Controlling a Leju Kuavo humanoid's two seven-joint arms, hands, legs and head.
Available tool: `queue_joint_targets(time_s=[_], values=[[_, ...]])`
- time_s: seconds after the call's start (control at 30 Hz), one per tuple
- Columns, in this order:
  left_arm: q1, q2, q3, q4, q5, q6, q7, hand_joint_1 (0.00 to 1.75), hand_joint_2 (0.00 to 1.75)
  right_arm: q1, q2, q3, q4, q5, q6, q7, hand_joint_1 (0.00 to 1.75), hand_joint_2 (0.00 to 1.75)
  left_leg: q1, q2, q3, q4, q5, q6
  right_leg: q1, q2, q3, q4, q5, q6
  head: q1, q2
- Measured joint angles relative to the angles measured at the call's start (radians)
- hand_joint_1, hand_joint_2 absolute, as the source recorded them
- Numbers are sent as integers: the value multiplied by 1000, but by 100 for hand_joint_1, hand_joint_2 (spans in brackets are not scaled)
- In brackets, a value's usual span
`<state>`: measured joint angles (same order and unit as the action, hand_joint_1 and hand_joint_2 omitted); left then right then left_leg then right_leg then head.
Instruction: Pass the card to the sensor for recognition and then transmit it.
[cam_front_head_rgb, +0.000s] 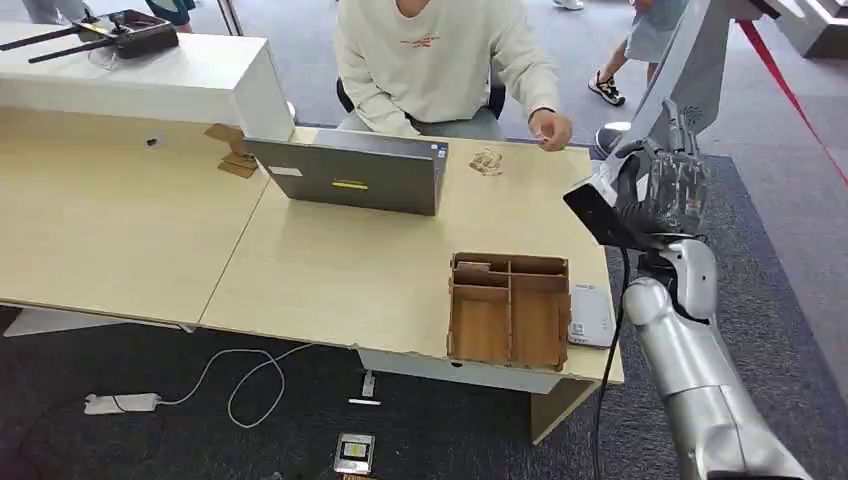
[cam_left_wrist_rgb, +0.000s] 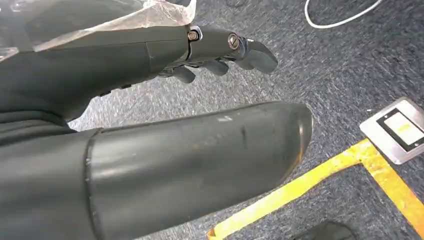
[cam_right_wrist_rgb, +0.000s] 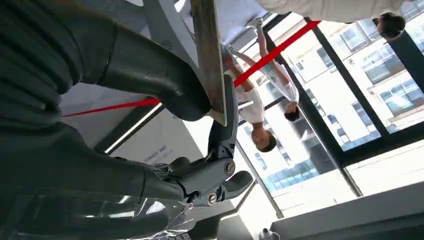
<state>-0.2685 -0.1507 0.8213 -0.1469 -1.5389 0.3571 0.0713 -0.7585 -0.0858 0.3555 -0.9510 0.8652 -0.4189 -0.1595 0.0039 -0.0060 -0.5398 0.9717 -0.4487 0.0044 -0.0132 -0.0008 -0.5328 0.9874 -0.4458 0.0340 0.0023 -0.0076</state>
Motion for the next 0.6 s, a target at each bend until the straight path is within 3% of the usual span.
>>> queue_joint_targets(time_s=[0.23,0.6], values=[[-8,-6,-58,-7,0,-23,20,0,0,8,17,-5,12,29,12,3,175,175,0,0,-1,0,0,0,0,0,0,0,0,0,0,0],[-25,-19,-159,-19,0,-54,41,0,0,-91,166,45,198,138,40,-31,175,175,1,-1,-1,-1,0,-1,1,0,0,1,0,0,0,0]])
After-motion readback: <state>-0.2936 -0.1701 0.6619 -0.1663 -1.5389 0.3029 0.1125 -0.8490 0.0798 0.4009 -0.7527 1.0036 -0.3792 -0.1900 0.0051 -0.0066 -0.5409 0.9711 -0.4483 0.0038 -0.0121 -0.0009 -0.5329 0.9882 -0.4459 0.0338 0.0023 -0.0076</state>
